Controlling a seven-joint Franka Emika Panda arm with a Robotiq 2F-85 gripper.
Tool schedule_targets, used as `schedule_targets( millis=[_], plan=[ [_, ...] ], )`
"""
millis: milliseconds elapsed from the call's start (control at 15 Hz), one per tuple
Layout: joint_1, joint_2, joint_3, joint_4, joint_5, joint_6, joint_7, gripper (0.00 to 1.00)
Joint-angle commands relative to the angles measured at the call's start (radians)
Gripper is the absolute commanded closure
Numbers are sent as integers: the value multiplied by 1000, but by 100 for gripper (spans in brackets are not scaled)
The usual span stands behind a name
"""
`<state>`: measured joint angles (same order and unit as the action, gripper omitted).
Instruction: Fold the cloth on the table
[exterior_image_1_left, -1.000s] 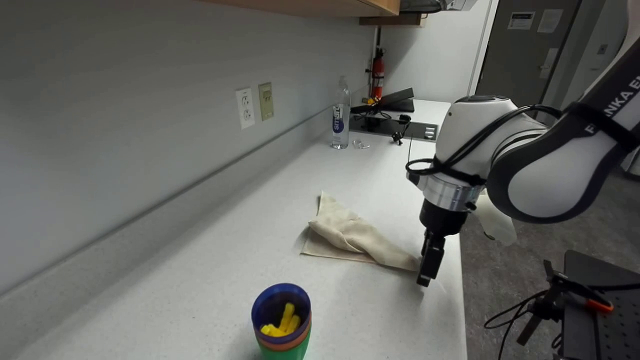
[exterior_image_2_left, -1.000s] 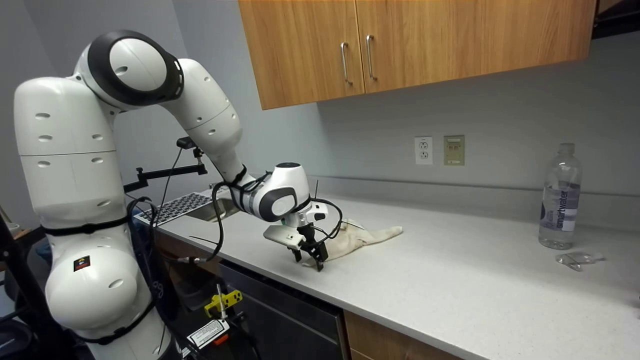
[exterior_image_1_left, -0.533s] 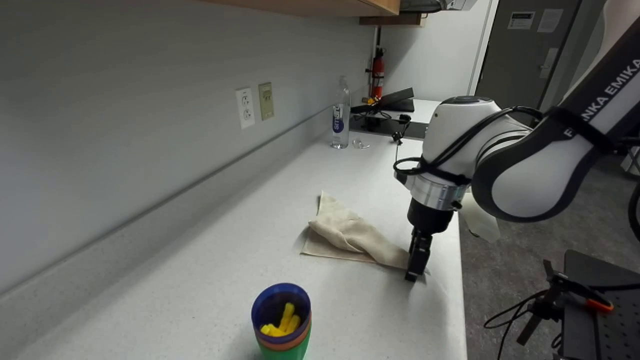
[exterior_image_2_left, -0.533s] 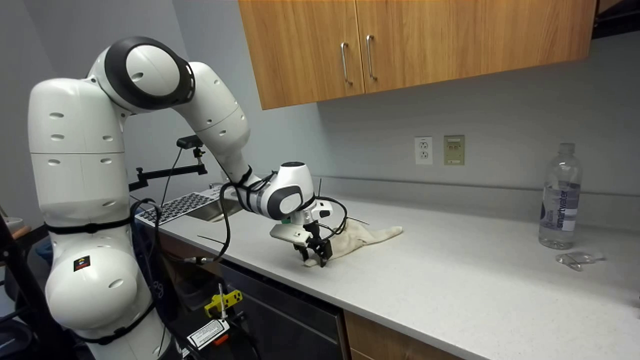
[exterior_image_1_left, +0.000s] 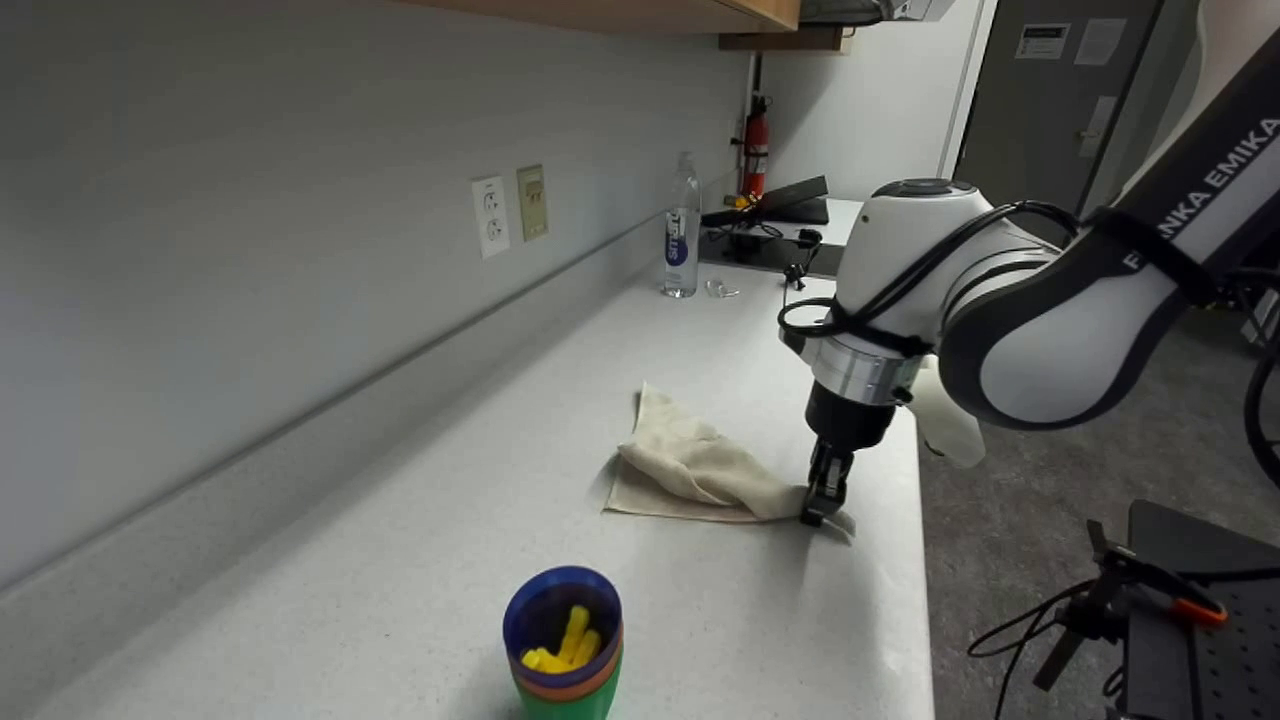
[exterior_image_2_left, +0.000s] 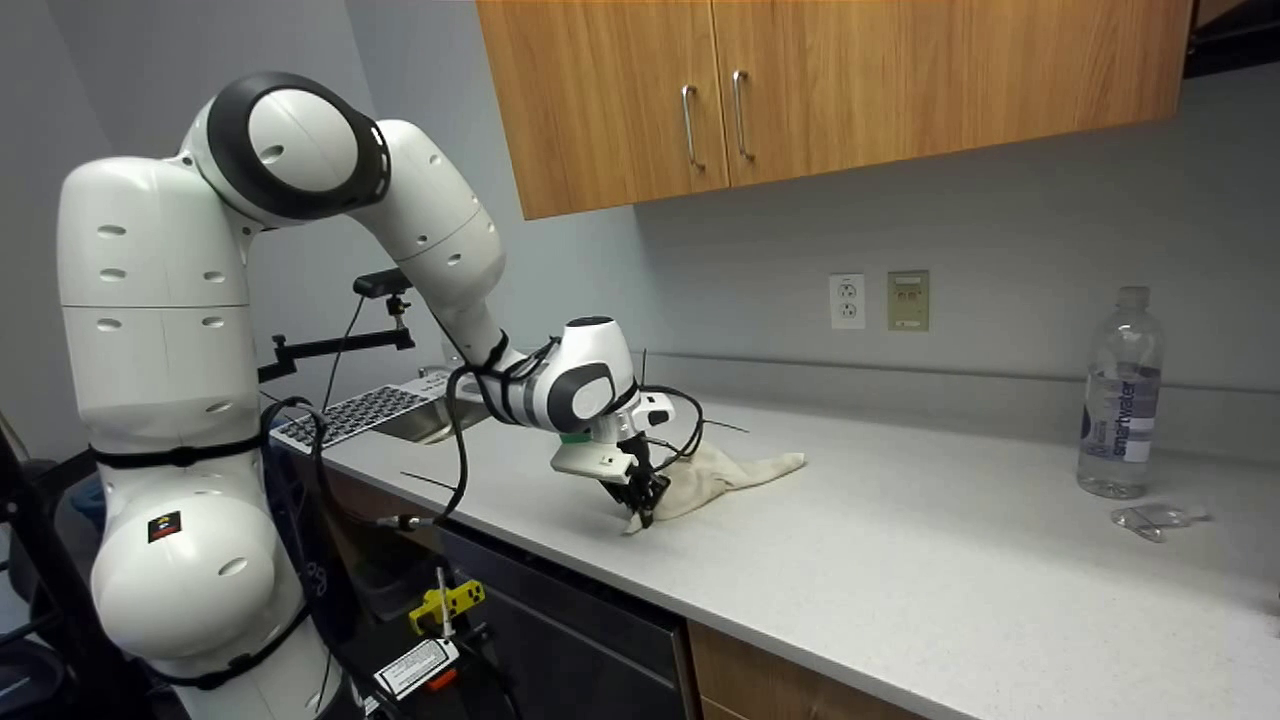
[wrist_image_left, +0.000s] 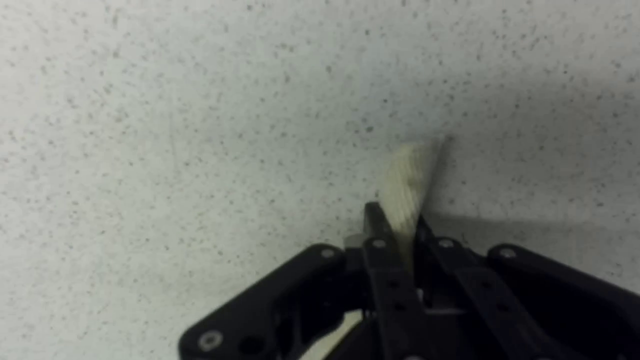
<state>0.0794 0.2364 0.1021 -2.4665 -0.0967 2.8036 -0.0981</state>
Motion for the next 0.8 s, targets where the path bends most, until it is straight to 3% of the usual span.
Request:
schedule_targets(
  millis=[0,467,733],
  plan=[
    [18,-63,-41,-41,-44,-67,57,100],
    [7,-209,-45,-162,-43,-301,85,99],
    [2,-255,-40,-147,-73,-389,78,99]
  ],
)
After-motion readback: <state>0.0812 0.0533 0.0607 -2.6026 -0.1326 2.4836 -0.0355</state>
